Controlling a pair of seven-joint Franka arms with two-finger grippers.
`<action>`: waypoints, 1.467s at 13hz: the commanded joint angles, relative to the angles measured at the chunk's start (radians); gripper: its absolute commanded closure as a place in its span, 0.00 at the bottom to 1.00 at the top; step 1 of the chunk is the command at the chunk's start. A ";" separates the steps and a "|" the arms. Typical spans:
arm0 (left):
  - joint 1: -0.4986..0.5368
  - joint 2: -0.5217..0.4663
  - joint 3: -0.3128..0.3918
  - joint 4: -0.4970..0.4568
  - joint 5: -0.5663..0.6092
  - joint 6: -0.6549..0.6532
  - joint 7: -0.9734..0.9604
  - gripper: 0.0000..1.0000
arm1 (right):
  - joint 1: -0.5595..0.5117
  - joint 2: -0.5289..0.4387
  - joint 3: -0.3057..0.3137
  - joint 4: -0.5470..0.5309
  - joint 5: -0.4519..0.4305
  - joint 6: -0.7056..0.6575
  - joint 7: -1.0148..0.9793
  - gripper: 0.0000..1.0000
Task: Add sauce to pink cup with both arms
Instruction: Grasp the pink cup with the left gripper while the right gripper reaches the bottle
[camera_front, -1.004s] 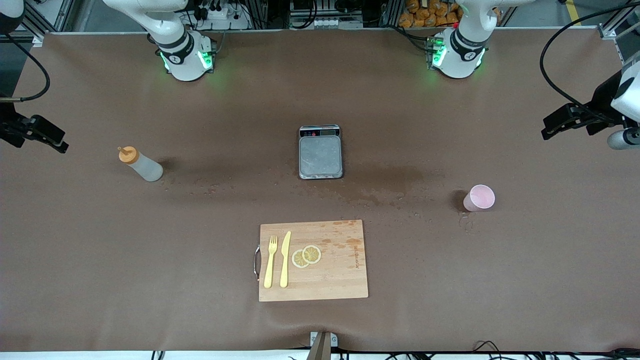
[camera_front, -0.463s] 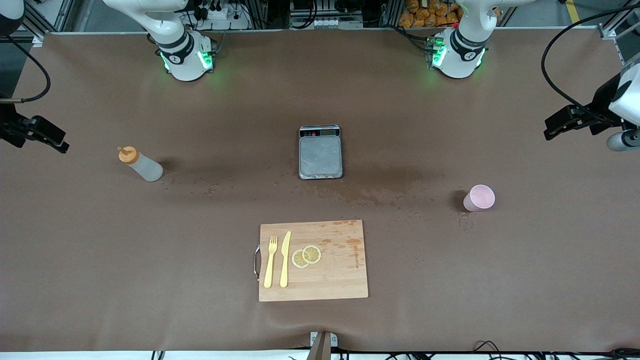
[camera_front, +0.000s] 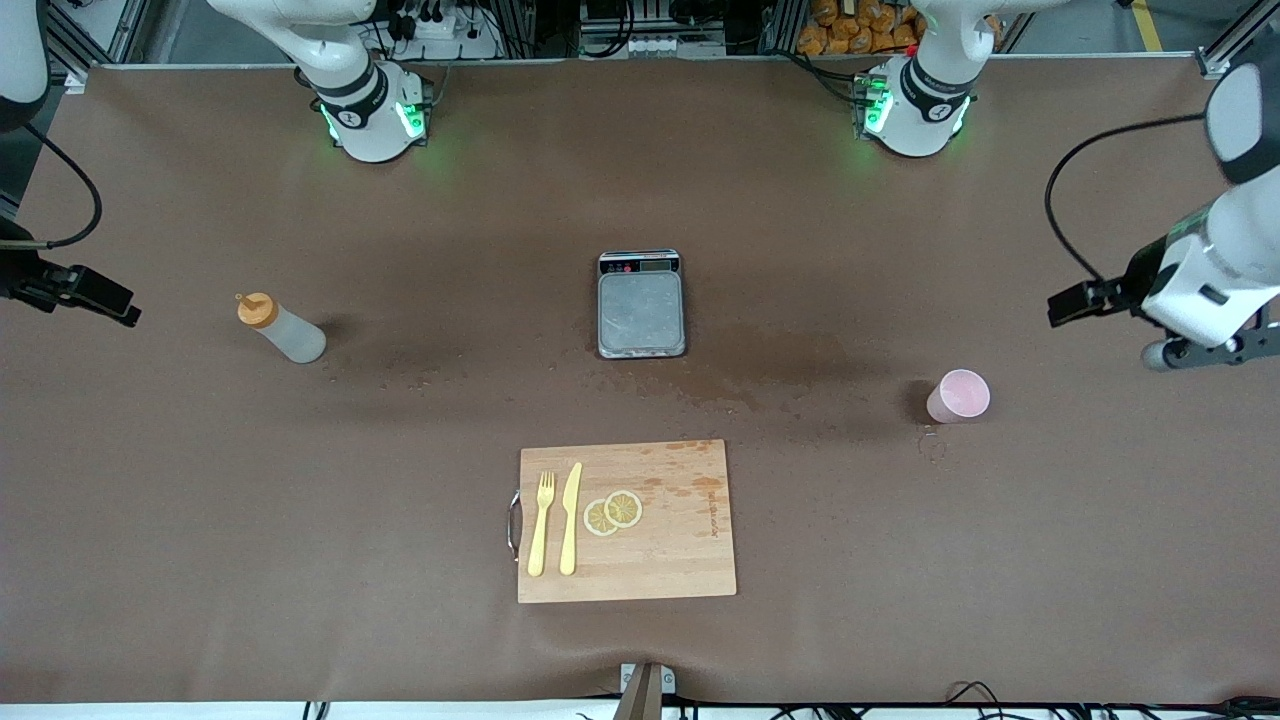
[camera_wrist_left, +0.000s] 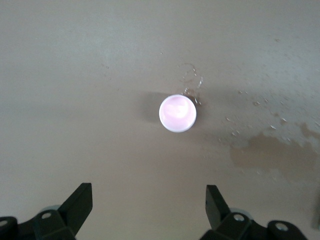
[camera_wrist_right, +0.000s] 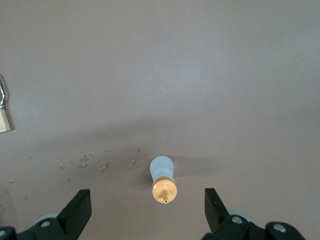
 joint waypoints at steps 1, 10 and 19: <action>0.017 -0.031 -0.003 -0.198 0.019 0.239 0.005 0.00 | -0.006 0.034 0.010 0.027 -0.051 -0.104 0.002 0.00; 0.066 0.189 -0.005 -0.351 0.019 0.646 0.003 0.07 | -0.158 0.120 0.009 0.069 0.077 -0.152 0.007 0.00; 0.055 0.255 -0.006 -0.359 0.013 0.669 -0.004 0.46 | -0.353 0.284 0.010 0.064 0.254 -0.227 0.085 0.00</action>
